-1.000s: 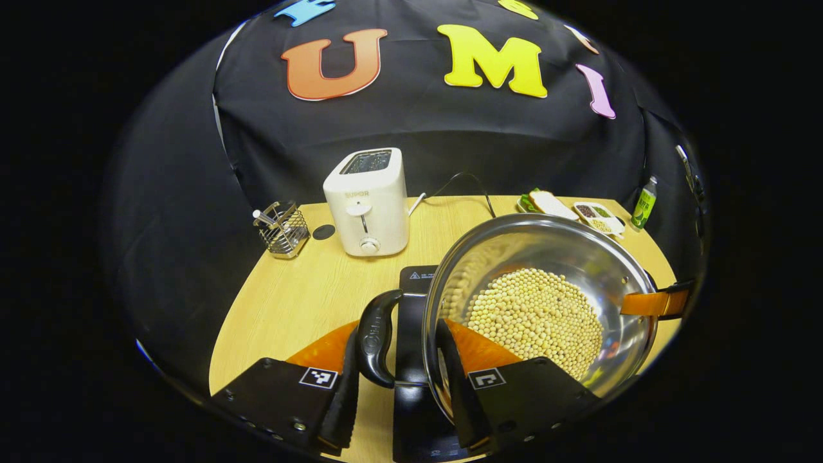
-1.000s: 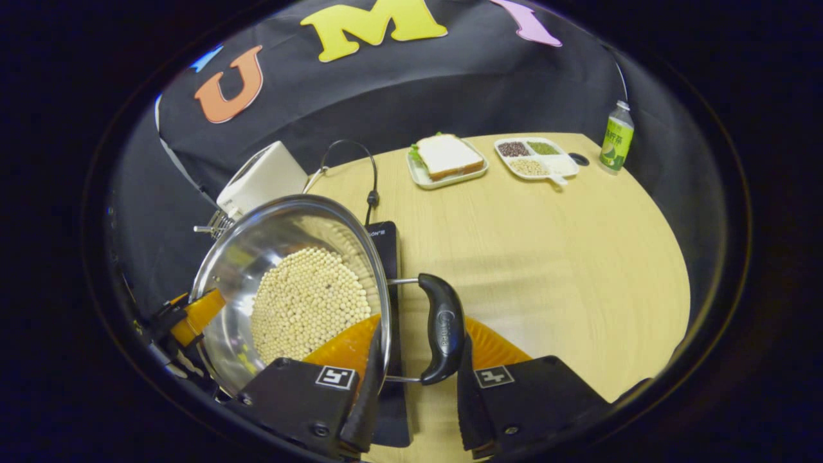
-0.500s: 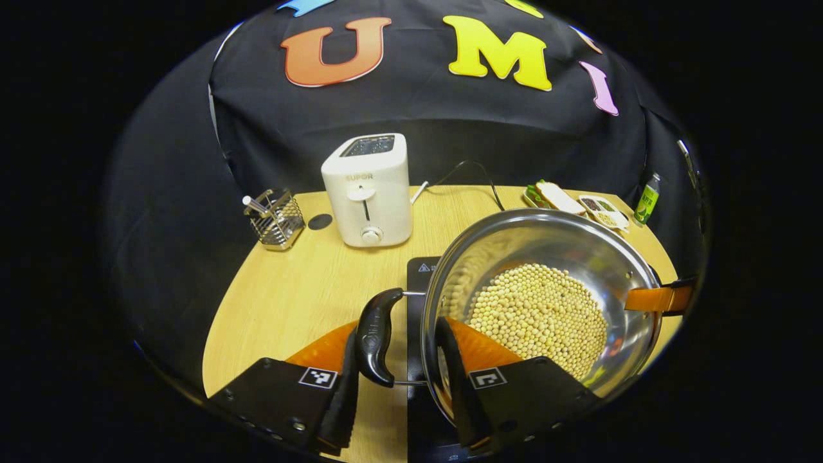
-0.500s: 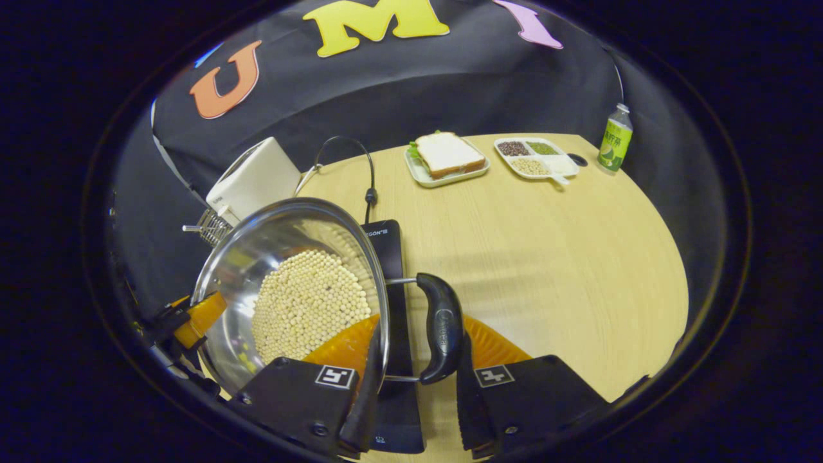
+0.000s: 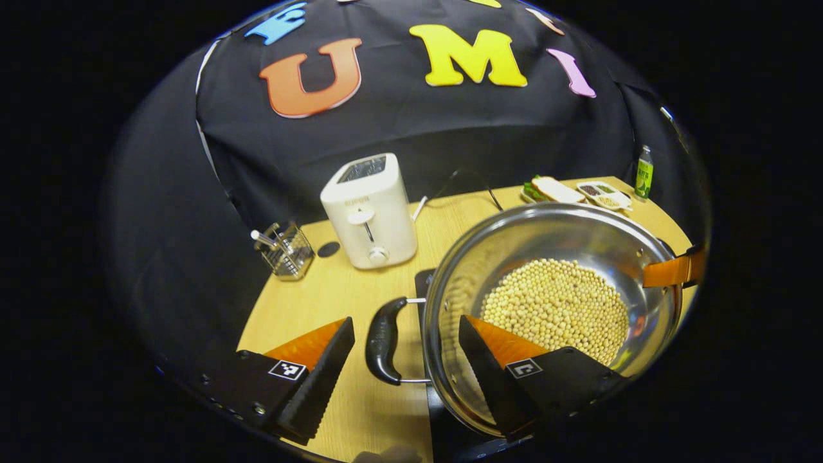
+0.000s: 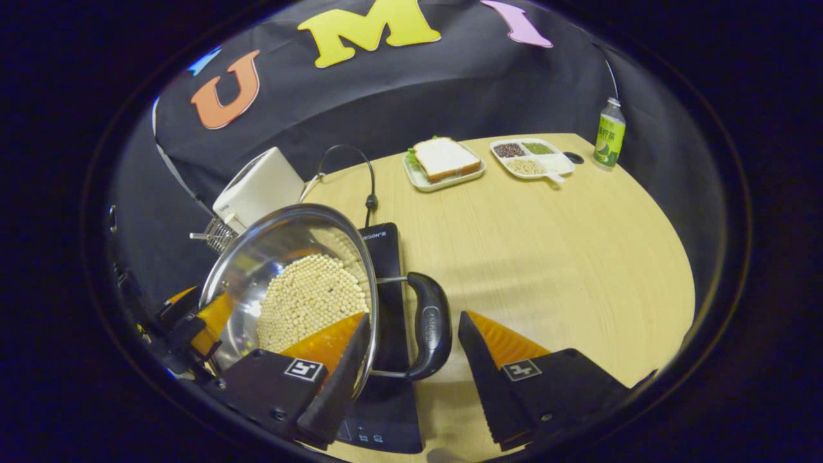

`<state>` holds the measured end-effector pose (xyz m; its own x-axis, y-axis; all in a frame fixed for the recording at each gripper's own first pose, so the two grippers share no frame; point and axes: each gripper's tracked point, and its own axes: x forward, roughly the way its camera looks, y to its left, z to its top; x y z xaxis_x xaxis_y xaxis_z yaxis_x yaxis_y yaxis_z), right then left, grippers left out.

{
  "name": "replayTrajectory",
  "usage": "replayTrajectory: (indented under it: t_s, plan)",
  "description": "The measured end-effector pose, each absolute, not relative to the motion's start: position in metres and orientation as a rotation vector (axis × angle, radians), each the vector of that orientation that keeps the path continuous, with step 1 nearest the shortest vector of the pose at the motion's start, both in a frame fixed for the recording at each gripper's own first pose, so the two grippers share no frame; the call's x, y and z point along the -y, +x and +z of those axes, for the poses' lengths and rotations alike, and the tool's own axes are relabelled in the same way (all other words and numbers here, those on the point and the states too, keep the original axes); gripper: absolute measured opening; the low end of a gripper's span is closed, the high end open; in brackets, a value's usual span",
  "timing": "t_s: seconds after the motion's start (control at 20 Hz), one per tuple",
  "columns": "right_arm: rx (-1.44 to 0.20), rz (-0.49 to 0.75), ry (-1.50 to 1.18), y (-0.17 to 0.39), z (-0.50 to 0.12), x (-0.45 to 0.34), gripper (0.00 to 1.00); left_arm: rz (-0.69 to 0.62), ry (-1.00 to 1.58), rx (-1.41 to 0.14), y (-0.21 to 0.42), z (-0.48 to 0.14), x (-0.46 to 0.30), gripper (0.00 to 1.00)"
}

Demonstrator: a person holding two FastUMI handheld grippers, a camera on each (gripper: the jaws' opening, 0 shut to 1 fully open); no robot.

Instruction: First push the handle of the pot to place it horizontally, then grasp the pot with both hands and set it on the induction cooktop.

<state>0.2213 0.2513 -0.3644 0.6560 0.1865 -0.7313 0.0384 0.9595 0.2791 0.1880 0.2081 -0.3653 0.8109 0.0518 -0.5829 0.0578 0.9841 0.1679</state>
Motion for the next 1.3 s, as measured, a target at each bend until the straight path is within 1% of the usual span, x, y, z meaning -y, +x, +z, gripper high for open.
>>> replayTrajectory:
  t_s: [0.15, 0.35, 0.5, 0.6, 0.75, 1.05, 1.3]
  plan:
    - [-0.79, 0.108, 0.23, 0.227, -0.348, -0.246, 0.87, 0.032, 0.177, -0.602, 0.182, -0.353, -0.216, 0.97]
    - [-0.745, 0.14, 0.172, 0.228, -0.332, -0.249, 0.87, 0.052, 0.171, -0.615, 0.172, -0.35, -0.22, 0.97]
    - [-0.702, 0.153, 0.134, 0.224, -0.314, -0.244, 0.87, 0.071, 0.174, -0.587, 0.164, -0.33, -0.218, 0.97]
    - [-0.657, 0.169, 0.1, 0.218, -0.292, -0.236, 0.87, 0.085, 0.159, -0.539, 0.158, -0.3, -0.212, 0.97]
    - [-0.569, 0.186, 0.046, 0.203, -0.246, -0.214, 0.87, 0.109, 0.153, -0.419, 0.149, -0.238, -0.195, 0.96]
    - [-0.345, 0.183, -0.019, 0.164, -0.134, -0.147, 0.87, 0.079, 0.123, -0.21, 0.11, -0.117, -0.126, 0.96]
    - [-0.197, 0.188, -0.033, 0.123, -0.06, -0.09, 0.87, 0.053, 0.087, -0.119, 0.076, -0.049, -0.063, 0.96]
